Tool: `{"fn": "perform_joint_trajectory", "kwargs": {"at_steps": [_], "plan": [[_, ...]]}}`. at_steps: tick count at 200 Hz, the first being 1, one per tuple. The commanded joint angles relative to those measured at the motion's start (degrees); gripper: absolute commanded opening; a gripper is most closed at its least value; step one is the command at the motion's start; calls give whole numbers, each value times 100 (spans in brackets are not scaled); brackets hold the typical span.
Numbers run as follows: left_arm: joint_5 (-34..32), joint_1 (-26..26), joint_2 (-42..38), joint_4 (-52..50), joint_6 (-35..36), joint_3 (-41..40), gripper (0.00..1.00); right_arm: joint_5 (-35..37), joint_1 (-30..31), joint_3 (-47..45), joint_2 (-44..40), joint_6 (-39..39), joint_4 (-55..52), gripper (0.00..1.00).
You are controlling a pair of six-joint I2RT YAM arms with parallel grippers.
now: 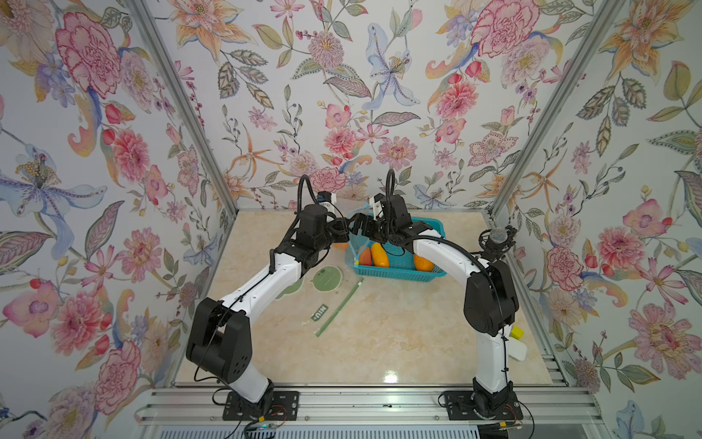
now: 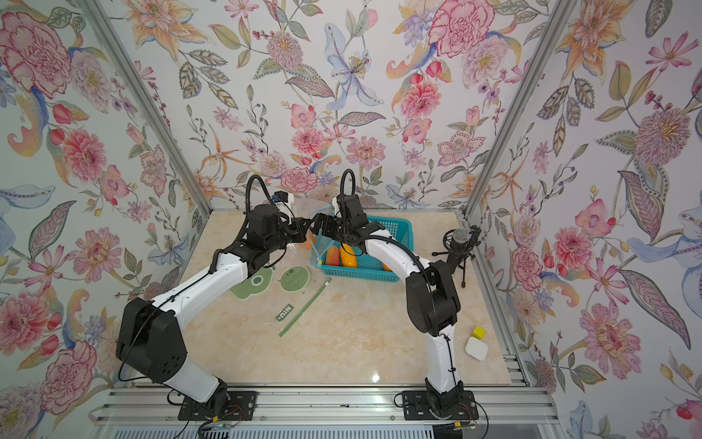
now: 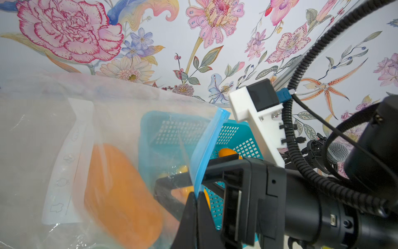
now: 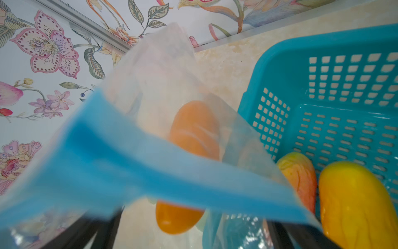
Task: Place the mango in a zip-top bag and seal the zipper
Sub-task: Place the mango in the zipper food storage bag, then pick up the mango from the basket.
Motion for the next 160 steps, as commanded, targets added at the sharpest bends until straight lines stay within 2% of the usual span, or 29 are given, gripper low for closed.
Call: {"fn": "perform_joint_trajectory", "kwargs": {"at_steps": [1, 35, 67, 119, 160], "plan": [[-90, 83, 84, -63, -116, 229, 0, 18, -101, -311, -568, -178, 40, 98], [-269, 114, -4, -126, -30, 206, 0, 217, -370, -1106, -1411, -291, 25, 89], [-352, 158, -111, -100, -25, 128, 0, 605, -686, -1638, -1824, -521, -375, 87], [-411, 211, -163, -99, -21, 107, 0, 769, -804, -1439, -977, -1296, -1212, 84], [-377, 211, -123, -90, -55, 102, 0, 784, -723, -1035, -292, -1553, -1417, 82]]}}
